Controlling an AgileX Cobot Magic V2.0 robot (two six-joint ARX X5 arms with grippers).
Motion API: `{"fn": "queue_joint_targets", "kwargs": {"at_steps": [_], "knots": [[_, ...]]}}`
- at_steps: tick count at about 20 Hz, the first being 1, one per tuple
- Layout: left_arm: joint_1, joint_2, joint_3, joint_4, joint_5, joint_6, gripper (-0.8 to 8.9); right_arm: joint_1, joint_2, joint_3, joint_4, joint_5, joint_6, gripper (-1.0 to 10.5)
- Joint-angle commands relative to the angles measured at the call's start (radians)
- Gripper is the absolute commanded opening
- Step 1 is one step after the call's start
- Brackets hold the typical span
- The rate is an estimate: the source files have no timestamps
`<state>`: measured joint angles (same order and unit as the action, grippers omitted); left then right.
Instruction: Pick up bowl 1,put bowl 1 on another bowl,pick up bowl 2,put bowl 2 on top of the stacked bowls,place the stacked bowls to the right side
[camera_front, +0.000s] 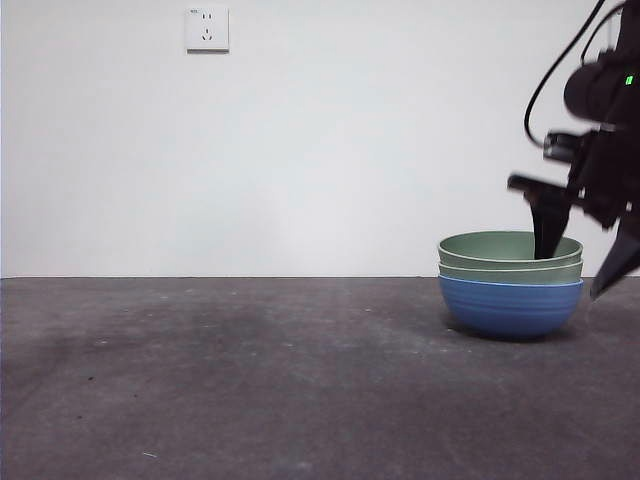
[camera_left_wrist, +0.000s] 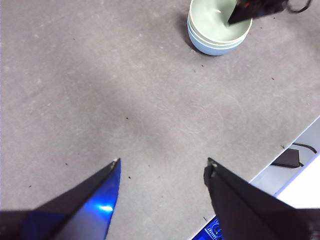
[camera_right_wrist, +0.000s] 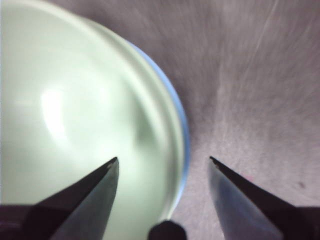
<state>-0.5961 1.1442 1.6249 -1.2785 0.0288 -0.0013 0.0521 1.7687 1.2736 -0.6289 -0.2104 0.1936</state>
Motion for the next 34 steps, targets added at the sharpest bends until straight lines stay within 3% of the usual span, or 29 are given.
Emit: {"fn": "queue_joint_targets", "kwargs": {"at_steps": [1,5,9,17,19,22,23,25,34], "knots": [[0.002,-0.001,0.001,0.008,0.001,-0.005,2.84,-0.001,-0.085,-0.008,-0.006,0.000,-0.012,3.0],[0.002,-0.001,0.001,0.021,0.001,0.003,2.84,-0.003,-0.281,-0.008,-0.109,-0.002,-0.015,3.0],[0.002,-0.001,0.001,0.029,0.001,0.011,2.84,0.051,-0.476,-0.008,-0.283,-0.079,-0.068,3.0],[0.002,-0.001,0.001,-0.008,0.002,0.032,2.83,0.233,-0.709,-0.008,-0.583,-0.064,-0.105,2.8],[0.002,-0.001,0.001,-0.020,0.002,0.032,2.82,0.254,-0.726,-0.008,-0.624,-0.019,-0.106,2.7],[0.002,-0.001,0.001,-0.035,0.002,0.032,2.78,0.264,-0.729,-0.008,-0.675,0.010,-0.136,0.5],[0.002,-0.001,0.001,-0.038,0.002,0.032,2.56,0.264,-0.729,-0.008,-0.681,0.009,-0.150,0.1],[0.002,-0.001,0.001,-0.043,0.001,0.032,-0.10,0.264,-0.729,-0.008,-0.686,0.008,-0.167,-0.1],[0.002,-0.001,0.001,-0.053,0.000,0.031,-0.04,0.263,-0.729,-0.008,-0.682,0.008,-0.158,0.0]]}}
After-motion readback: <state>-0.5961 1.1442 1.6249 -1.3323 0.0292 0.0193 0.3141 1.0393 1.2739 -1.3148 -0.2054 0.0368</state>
